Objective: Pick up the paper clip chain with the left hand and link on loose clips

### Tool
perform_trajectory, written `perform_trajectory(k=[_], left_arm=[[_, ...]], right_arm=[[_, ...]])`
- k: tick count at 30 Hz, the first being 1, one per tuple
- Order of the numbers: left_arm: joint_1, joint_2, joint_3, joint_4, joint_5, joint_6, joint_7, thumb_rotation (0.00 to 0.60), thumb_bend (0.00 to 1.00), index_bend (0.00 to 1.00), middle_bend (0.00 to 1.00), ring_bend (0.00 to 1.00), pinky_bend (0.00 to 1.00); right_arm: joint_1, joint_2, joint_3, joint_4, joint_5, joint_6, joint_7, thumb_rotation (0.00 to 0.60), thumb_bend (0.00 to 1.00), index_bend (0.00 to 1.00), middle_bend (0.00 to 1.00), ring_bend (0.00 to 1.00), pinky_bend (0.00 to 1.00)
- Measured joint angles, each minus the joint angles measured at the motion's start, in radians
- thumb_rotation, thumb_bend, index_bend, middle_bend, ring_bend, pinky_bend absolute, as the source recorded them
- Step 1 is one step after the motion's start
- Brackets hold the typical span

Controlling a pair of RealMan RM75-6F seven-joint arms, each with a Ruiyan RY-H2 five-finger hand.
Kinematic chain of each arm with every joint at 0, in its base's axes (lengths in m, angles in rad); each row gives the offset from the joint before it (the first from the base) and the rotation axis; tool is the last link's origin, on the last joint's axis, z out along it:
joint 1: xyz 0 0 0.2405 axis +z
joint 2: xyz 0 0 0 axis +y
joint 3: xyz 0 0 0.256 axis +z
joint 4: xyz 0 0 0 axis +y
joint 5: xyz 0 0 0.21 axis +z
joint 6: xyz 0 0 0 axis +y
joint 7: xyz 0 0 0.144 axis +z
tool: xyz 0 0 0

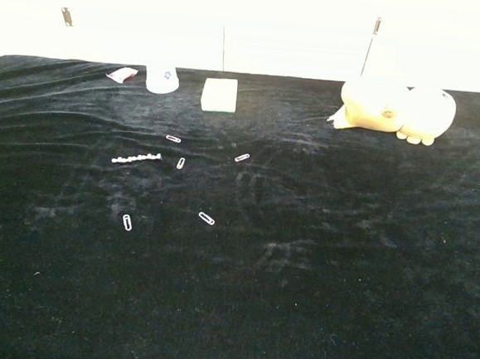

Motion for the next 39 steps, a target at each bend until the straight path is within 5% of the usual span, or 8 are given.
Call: perform_trajectory(k=[9, 12, 14, 17, 19, 23, 39], left_arm=[[-0.009, 0.002, 0.003, 0.005, 0.027, -0.003, -0.036, 0.600, 0.23, 0.09, 0.08, 0.10, 0.03], [-0.024, -0.004, 0.001, 0.029, 0.048, -0.007, -0.088, 0.600, 0.23, 0.13, 0.22, 0.30, 0.29], [-0.041, -0.013, -0.010, 0.056, 0.058, -0.010, -0.135, 0.600, 0.23, 0.19, 0.45, 0.52, 0.58], [-0.073, -0.044, -0.048, 0.102, 0.061, -0.006, -0.174, 0.600, 0.23, 0.27, 0.78, 0.83, 0.87], [-0.093, -0.062, -0.070, 0.113, 0.054, -0.009, -0.162, 0.600, 0.23, 0.29, 0.89, 0.94, 0.97], [-0.130, -0.079, -0.103, 0.100, 0.005, -0.049, -0.102, 0.600, 0.23, 0.31, 1.00, 1.00, 1.00], [-0.354, -0.220, -0.245, 0.027, -0.489, -0.355, 0.192, 0.600, 0.31, 0.38, 1.00, 1.00, 1.00]], right_arm=[[-0.022, -0.001, -0.012, -0.010, -0.037, 0.054, -0.016, 0.600, 0.23, 0.00, 0.00, 0.00, 0.00], [-0.032, -0.009, -0.016, -0.008, -0.062, 0.082, -0.026, 0.600, 0.23, 0.00, 0.00, 0.00, 0.00], [-0.035, -0.014, -0.018, -0.006, -0.077, 0.095, -0.034, 0.600, 0.23, 0.00, 0.00, 0.00, 0.00], [-0.038, -0.027, -0.018, -0.001, -0.095, 0.111, -0.050, 0.600, 0.23, 0.00, 0.00, 0.00, 0.00], [-0.040, -0.030, -0.014, -0.002, -0.088, 0.112, -0.059, 0.600, 0.23, 0.00, 0.00, 0.00, 0.00], [-0.041, -0.042, 0.003, -0.008, -0.048, 0.108, -0.095, 0.600, 0.23, 0.00, 0.00, 0.00, 0.00], [0.029, -0.016, 0.061, -0.012, 0.096, -0.059, -0.056, 0.600, 0.23, 0.00, 0.00, 0.00, 0.00]])
